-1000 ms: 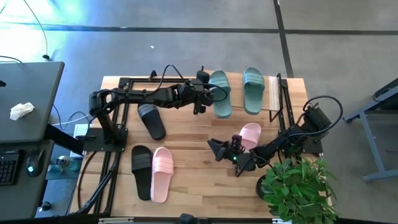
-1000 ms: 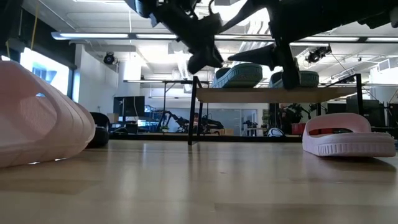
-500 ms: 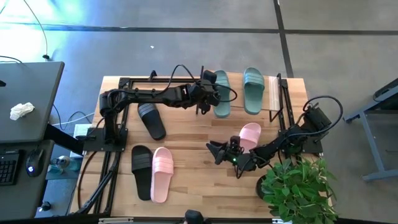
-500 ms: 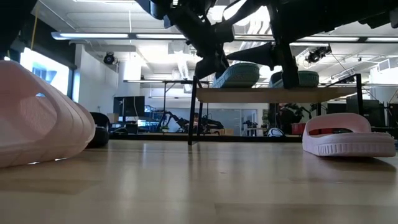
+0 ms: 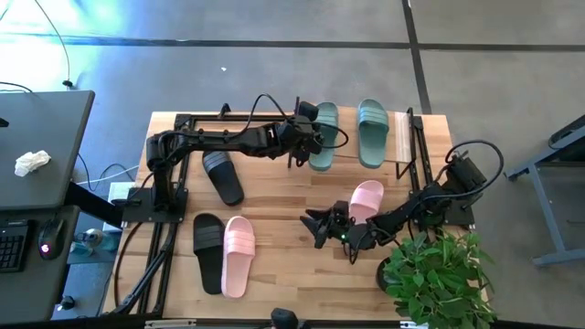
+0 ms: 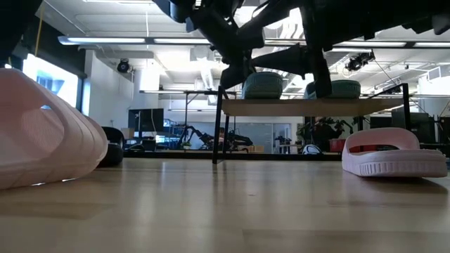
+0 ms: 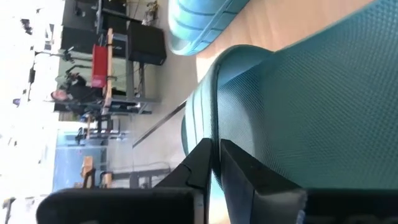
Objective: Pick and place slides into the shelf
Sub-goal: Put the blue slides on the shelf
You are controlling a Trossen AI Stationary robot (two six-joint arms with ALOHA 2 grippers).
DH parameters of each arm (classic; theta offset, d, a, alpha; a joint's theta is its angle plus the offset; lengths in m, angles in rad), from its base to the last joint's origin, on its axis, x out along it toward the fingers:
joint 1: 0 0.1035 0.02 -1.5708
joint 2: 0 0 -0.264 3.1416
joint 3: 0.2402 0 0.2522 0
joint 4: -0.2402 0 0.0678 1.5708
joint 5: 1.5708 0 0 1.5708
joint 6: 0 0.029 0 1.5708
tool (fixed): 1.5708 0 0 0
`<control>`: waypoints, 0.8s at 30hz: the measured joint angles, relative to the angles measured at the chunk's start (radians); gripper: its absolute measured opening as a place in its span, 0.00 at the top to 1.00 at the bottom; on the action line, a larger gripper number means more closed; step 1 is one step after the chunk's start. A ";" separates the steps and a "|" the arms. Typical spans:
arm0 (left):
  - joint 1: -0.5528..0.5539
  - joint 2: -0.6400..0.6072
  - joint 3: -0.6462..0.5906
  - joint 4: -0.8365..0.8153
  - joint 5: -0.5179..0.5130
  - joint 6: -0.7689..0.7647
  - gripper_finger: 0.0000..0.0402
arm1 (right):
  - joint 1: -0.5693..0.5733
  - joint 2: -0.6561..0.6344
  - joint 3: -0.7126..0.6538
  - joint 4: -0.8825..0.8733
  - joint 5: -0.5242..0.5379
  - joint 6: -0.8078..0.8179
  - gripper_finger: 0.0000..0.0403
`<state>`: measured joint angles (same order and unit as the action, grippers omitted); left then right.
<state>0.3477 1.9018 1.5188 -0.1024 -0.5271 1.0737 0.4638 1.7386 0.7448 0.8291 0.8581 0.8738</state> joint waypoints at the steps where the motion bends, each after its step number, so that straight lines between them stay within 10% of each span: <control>1: 0.000 0.000 0.000 0.003 -0.009 0.004 0.95 | -0.012 0.000 0.000 -0.001 -0.020 -0.003 0.50; 12: -0.001 0.000 0.000 0.002 -0.072 0.030 0.99 | -0.182 -0.250 0.000 -0.384 -0.240 -0.159 0.58; 24: 0.000 -0.002 0.082 0.004 -0.006 0.030 1.00 | -0.231 -0.791 0.000 -0.794 -0.241 -0.421 0.93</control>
<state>0.3477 1.9003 1.6013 -0.0980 -0.5334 1.1034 0.2328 0.9474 0.7448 0.0356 0.6174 0.4531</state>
